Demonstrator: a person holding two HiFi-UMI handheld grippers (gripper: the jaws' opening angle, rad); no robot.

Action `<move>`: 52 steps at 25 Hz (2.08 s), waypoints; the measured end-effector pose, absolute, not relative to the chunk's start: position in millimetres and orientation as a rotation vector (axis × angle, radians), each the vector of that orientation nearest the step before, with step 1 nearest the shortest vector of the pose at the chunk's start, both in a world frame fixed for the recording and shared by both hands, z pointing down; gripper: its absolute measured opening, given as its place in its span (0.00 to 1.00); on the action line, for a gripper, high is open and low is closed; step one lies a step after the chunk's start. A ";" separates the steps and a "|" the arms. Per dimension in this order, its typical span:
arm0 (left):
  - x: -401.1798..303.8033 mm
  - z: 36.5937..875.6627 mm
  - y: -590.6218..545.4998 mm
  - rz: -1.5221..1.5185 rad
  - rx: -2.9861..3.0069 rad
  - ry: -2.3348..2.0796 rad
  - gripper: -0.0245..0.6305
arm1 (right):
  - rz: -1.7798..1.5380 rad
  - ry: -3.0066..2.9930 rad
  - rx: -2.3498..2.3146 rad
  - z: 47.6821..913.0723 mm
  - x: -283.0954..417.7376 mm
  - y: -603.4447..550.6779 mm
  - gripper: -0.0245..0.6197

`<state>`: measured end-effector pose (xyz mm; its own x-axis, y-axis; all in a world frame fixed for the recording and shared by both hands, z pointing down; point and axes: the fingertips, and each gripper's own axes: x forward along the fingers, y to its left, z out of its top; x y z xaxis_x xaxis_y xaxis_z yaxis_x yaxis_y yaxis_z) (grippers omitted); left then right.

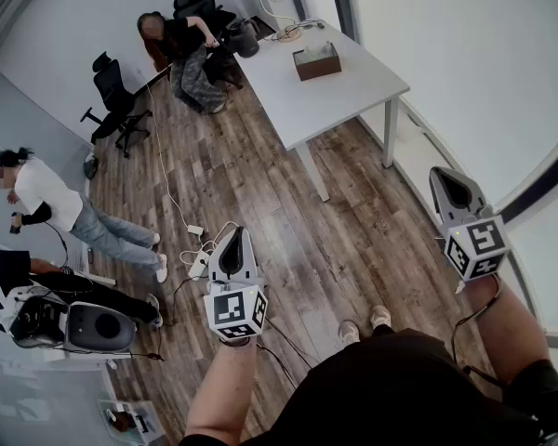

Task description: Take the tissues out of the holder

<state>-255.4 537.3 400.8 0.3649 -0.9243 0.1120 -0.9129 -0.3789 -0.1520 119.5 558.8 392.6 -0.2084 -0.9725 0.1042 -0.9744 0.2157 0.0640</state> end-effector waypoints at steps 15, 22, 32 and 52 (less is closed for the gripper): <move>-226.4 399.4 504.7 -0.214 -2.491 1.848 0.04 | -0.044 -2.392 1.788 414.3 156.8 506.9 0.04; -215.8 402.6 470.5 -0.200 -2.496 1.896 0.04 | -0.066 -2.312 1.773 439.4 179.6 481.0 0.04; -192.3 419.8 354.1 -0.194 -2.569 1.761 0.04 | -0.080 -2.214 1.907 430.3 212.3 403.6 0.04; -221.1 436.4 102.7 -0.218 -2.697 1.599 0.04 | -0.003 -2.175 1.887 444.7 159.1 177.4 0.04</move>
